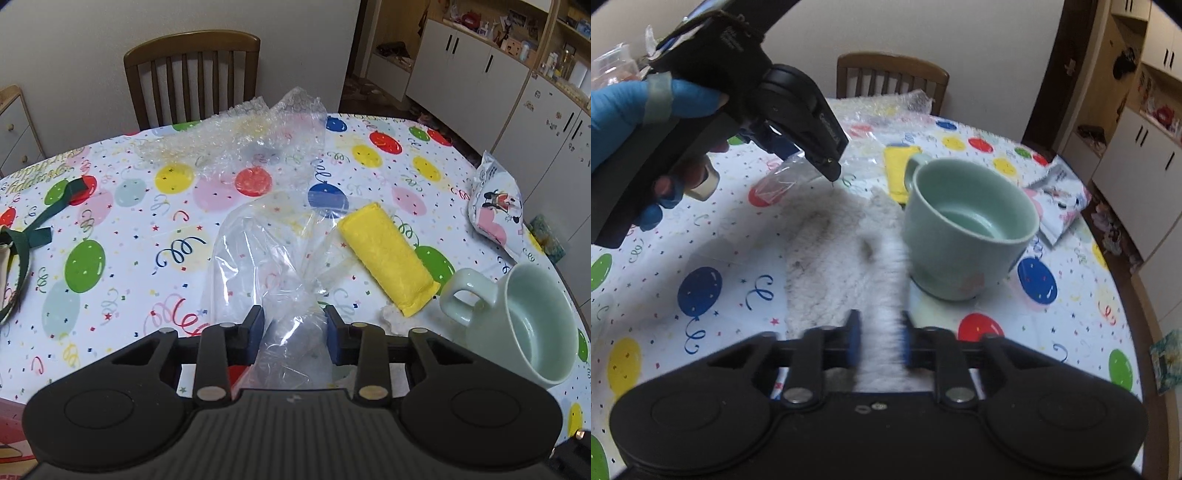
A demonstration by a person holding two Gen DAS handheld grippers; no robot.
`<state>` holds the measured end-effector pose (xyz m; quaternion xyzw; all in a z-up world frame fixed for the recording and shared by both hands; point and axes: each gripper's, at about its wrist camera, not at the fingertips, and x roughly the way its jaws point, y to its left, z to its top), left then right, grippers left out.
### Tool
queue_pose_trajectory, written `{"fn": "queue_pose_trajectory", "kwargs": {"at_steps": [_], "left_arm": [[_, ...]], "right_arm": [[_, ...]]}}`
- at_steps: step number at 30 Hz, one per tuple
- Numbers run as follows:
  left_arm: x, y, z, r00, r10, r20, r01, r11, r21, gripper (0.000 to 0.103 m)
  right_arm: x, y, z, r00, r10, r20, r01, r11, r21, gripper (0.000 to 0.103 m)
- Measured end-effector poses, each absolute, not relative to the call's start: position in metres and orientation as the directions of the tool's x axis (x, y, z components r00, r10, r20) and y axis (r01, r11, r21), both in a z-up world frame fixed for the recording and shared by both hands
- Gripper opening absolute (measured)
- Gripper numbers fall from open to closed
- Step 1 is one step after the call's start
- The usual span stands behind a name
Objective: Organize soft objects
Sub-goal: 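Grasp the white knitted towel with the right tool while the left tool grasps the clear plastic bag, then carry the white towel and clear plastic bag over to the red box with both tools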
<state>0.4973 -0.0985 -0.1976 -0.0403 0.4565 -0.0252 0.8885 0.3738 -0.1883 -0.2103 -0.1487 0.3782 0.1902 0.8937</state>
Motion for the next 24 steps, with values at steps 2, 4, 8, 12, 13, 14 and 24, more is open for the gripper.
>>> {"fn": "queue_pose_trajectory", "kwargs": {"at_steps": [2,4,8,12,13,14,24], "left_arm": [[0.495,-0.097,-0.195,0.587,-0.079,-0.805,0.004,0.995,-0.095,0.033],[0.492,-0.095,-0.192,0.592,-0.082,-0.801,0.002,0.995,-0.1,0.033],[0.483,-0.09,-0.184,0.599,-0.089,-0.796,-0.007,0.993,-0.116,0.033],[0.472,-0.087,-0.175,0.6,-0.078,-0.796,-0.014,0.994,-0.108,0.032],[0.468,-0.086,-0.172,0.603,-0.084,-0.793,-0.016,0.993,-0.117,0.032],[0.465,-0.084,-0.169,0.606,-0.089,-0.79,-0.018,0.992,-0.126,0.032],[0.415,-0.073,-0.128,0.644,-0.171,-0.746,0.004,0.976,-0.22,0.027]], "right_arm": [[0.371,-0.188,-0.204,0.657,0.235,-0.716,-0.451,0.884,-0.124,0.008],[0.368,-0.189,-0.196,0.669,0.255,-0.698,-0.45,0.886,-0.107,0.007],[0.361,-0.194,-0.18,0.685,0.29,-0.668,-0.445,0.893,-0.069,0.007],[0.354,-0.2,-0.16,0.689,0.339,-0.641,-0.442,0.897,0.0,0.006],[0.352,-0.201,-0.155,0.689,0.351,-0.633,-0.44,0.898,0.019,0.006],[0.35,-0.203,-0.15,0.691,0.364,-0.624,-0.44,0.897,0.037,0.006],[0.323,-0.217,-0.101,0.702,0.445,-0.556,-0.44,0.885,0.153,0.007]]}}
